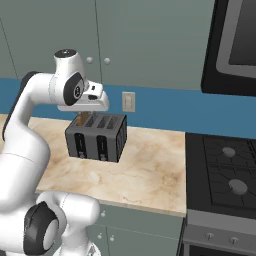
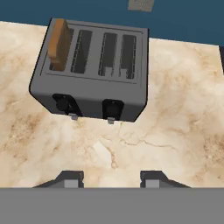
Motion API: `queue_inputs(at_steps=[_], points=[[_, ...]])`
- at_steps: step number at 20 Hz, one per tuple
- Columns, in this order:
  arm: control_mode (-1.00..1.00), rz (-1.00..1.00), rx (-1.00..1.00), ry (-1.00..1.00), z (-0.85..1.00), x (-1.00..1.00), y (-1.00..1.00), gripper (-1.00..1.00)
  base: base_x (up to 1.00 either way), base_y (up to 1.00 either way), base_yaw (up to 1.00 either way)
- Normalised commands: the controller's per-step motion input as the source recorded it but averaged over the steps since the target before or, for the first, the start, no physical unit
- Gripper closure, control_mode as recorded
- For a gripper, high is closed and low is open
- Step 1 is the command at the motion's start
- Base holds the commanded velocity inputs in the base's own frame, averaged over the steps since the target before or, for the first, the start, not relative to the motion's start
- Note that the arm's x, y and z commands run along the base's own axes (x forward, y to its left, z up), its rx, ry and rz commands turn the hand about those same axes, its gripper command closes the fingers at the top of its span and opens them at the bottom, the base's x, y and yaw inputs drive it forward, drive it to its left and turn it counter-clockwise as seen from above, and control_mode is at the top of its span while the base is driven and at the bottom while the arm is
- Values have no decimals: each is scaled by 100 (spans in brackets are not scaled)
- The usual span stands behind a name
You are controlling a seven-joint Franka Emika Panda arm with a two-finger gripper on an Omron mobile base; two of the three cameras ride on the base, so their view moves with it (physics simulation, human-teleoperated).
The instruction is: Start the toaster. Once the lever pops up, take the bread to the plate on the dining counter.
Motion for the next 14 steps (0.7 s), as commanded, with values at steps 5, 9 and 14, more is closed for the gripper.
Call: queue_inputs(at_steps=[5, 9, 14], points=[[-100, 0, 0, 0, 0, 0, 25, -100, 0, 0, 0], [-100, 0, 0, 4, -1, 0, 56, -100, 0, 0, 0], [-100, 0, 0, 2, -5, 0, 57, -100, 0, 0, 0]])
